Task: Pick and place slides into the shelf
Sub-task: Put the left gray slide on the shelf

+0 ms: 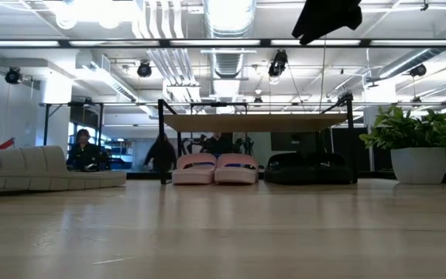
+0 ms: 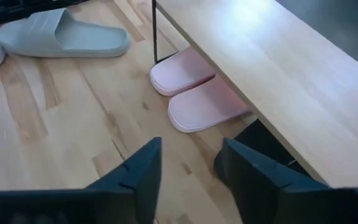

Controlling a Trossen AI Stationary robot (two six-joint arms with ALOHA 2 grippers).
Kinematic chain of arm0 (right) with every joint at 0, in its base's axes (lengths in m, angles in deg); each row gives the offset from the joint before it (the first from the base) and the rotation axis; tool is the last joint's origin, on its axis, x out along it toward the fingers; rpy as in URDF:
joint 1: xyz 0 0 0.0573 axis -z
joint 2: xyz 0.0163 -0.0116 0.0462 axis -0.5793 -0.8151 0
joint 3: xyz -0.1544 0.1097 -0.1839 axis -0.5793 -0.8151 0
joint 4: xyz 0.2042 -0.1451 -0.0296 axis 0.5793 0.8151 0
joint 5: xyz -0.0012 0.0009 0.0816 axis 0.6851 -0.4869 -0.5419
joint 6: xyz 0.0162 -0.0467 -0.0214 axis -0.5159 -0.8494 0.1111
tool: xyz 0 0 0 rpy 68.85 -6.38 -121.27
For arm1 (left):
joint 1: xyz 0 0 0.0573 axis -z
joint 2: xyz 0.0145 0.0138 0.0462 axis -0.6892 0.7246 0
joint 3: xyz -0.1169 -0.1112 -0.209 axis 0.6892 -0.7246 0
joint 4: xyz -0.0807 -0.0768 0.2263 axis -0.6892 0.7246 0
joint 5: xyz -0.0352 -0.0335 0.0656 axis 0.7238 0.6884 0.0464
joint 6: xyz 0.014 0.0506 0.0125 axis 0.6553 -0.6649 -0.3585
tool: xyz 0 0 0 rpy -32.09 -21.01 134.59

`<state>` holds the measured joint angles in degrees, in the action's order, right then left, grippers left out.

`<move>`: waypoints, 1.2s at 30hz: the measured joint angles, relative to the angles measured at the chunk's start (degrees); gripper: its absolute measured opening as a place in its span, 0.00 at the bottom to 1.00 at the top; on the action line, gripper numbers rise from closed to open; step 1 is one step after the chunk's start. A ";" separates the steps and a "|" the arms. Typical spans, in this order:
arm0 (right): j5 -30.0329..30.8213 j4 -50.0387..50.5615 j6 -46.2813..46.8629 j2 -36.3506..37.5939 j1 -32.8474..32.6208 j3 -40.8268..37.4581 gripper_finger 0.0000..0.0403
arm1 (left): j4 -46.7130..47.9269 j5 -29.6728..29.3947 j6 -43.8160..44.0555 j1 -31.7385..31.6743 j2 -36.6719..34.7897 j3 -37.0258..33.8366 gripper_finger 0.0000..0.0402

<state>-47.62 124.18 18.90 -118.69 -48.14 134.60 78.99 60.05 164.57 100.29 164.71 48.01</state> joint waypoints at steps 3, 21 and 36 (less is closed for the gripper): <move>-0.03 0.03 0.00 -0.92 0.00 -0.05 0.48 | -0.01 -1.93 1.80 0.61 1.30 -0.14 0.35; 1.66 -2.01 0.22 -6.13 0.00 -3.54 0.53 | 0.17 -6.29 4.39 3.32 5.08 -4.91 0.41; 1.77 -2.49 3.26 -5.78 0.15 -6.74 0.53 | -3.59 -3.12 6.89 1.13 3.07 -18.18 0.36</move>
<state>-45.86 121.69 22.15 -124.47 -47.98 127.86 75.40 56.94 171.46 101.42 167.77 29.83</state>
